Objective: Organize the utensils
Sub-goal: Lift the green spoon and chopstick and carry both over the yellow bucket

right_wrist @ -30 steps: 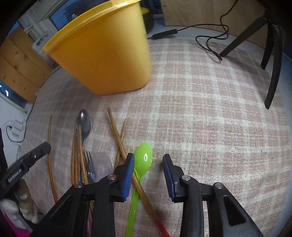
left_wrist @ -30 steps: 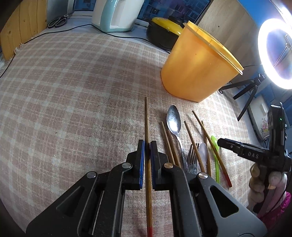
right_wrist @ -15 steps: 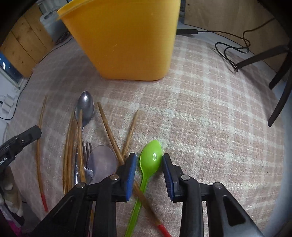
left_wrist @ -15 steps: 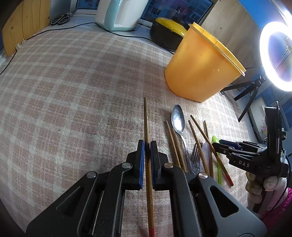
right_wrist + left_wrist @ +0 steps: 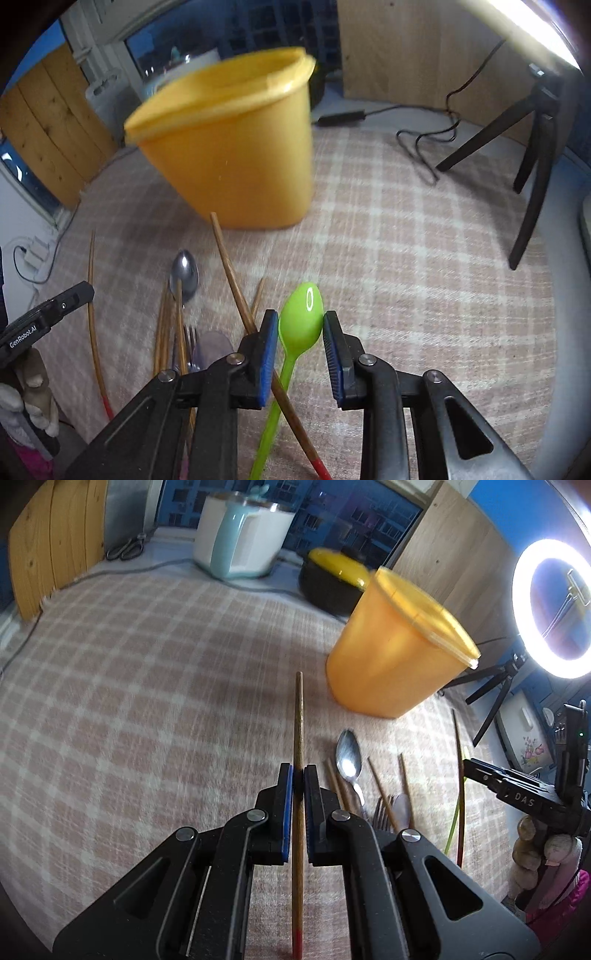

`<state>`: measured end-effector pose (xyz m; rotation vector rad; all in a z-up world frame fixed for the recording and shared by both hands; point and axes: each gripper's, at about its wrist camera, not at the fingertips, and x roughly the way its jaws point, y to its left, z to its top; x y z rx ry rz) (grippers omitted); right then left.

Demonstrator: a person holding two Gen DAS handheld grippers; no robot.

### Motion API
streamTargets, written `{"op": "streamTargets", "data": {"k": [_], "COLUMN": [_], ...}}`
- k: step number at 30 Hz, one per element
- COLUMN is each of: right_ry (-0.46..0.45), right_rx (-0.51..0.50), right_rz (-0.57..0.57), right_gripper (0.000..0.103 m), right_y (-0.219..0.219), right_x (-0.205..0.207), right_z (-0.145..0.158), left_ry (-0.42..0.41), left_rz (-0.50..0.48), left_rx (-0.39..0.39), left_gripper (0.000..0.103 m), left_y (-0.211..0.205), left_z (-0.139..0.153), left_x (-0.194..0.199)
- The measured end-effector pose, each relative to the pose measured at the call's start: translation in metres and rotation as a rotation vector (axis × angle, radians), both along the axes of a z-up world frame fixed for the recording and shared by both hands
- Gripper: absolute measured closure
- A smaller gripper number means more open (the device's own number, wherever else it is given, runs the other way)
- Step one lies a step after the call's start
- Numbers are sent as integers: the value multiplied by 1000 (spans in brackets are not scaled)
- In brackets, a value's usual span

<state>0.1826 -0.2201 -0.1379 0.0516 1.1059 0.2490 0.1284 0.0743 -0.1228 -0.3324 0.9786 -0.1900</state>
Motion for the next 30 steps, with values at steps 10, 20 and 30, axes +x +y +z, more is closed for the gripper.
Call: {"op": "streamTargets", "data": {"k": [10, 20, 30], "right_ry": [-142, -253, -332], "right_rx": [19, 59, 107], "right_rz": [-35, -47, -35], "right_gripper": [79, 79, 79], "right_y": [3, 2, 10], "right_x": [-1, 3, 12], "right_z": [46, 92, 126], "left_ry": [-99, -197, -288], "left_rz": [-24, -40, -52], "left_rx": [-10, -21, -22], "left_gripper": [99, 100, 100], "left_y": [-7, -8, -5], "left_z": [39, 78, 117], "left_x": [18, 31, 38]}}
